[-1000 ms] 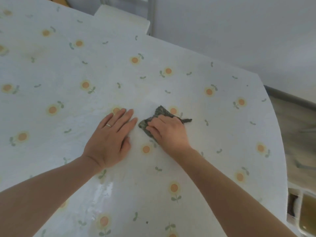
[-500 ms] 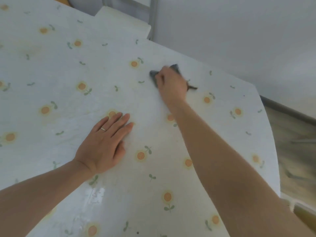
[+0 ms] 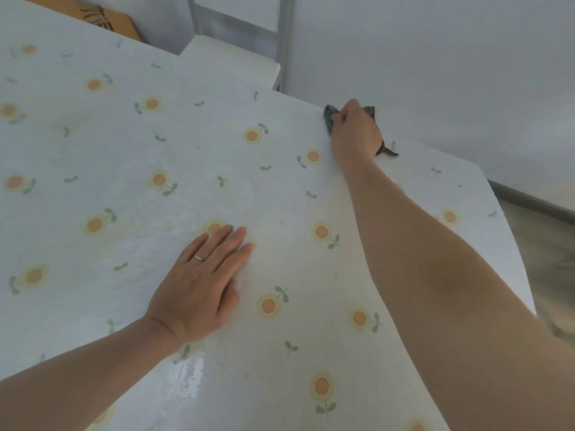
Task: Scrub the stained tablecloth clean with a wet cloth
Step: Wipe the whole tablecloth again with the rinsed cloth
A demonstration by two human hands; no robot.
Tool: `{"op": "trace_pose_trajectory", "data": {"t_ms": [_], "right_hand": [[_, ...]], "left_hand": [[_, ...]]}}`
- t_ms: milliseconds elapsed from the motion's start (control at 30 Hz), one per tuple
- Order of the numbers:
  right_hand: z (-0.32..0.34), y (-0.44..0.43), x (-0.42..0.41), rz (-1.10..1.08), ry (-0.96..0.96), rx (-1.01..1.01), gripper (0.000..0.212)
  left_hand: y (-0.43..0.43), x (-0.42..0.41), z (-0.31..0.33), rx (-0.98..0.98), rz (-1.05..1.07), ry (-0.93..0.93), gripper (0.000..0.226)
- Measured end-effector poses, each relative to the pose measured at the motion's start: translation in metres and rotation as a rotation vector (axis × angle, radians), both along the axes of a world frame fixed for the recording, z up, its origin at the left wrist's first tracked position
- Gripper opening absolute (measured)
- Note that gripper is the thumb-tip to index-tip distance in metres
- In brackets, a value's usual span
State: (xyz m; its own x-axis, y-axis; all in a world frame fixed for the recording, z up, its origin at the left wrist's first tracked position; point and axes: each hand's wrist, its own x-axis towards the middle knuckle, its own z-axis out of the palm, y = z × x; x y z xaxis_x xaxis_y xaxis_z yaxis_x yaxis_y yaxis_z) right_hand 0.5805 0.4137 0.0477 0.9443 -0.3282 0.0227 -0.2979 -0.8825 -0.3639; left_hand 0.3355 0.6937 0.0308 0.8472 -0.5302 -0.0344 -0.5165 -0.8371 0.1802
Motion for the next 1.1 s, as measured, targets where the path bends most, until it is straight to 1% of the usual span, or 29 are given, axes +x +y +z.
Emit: {"op": "trace_pose_trajectory", "data": {"t_ms": [67, 167, 233, 267, 333, 467, 533, 600, 667, 767, 867, 900, 967, 1100], "right_hand": [[0.001, 0.05, -0.017, 0.223, 0.009, -0.004, 0.021], [0.002, 0.085, -0.089, 0.574, 0.004, 0.041, 0.019], [0.001, 0.071, -0.132, 0.659, -0.017, 0.058, 0.019], [-0.001, 0.058, -0.14, 0.654, -0.003, 0.054, 0.02], [0.001, 0.035, -0.123, 0.548, 0.062, 0.011, 0.022], [0.006, 0.014, -0.023, 0.167, 0.039, -0.068, 0.023], [0.002, 0.027, 0.021, 0.088, 0.028, -0.069, 0.023], [-0.002, 0.063, 0.042, 0.148, 0.029, -0.055, 0.021], [0.002, 0.103, 0.034, 0.276, 0.027, -0.059, 0.021], [0.001, 0.129, -0.023, 0.441, 0.038, -0.078, 0.019], [-0.002, 0.105, -0.099, 0.51, -0.001, -0.039, 0.02], [-0.006, 0.085, -0.115, 0.481, -0.006, -0.033, 0.021], [-0.008, 0.025, -0.131, 0.273, 0.018, -0.041, 0.023], [0.003, -0.107, -0.136, -0.345, 0.026, -0.088, 0.024]], "left_hand": [[0.0, 0.0, 0.001, 0.002, 0.001, 0.0, 0.062], [0.0, 0.0, 0.001, 0.009, -0.001, 0.001, 0.062], [0.0, -0.001, 0.001, 0.018, -0.001, 0.011, 0.062], [0.001, 0.0, 0.001, 0.017, -0.002, 0.011, 0.063], [0.0, 0.0, 0.001, 0.007, -0.007, 0.012, 0.063], [0.0, -0.001, 0.0, -0.016, -0.002, 0.011, 0.063], [-0.001, -0.001, 0.0, -0.023, 0.002, 0.018, 0.063], [0.001, 0.001, -0.001, -0.026, 0.001, 0.017, 0.063], [0.004, 0.003, -0.002, -0.021, 0.003, 0.009, 0.063], [0.005, 0.002, -0.001, -0.005, 0.006, 0.012, 0.062], [0.004, 0.002, 0.002, 0.0, 0.009, 0.012, 0.062], [0.004, 0.0, 0.003, 0.002, 0.014, 0.014, 0.061], [0.002, 0.0, 0.002, -0.006, 0.011, 0.028, 0.061], [0.0, 0.001, 0.005, -0.029, 0.01, 0.024, 0.061]]}}
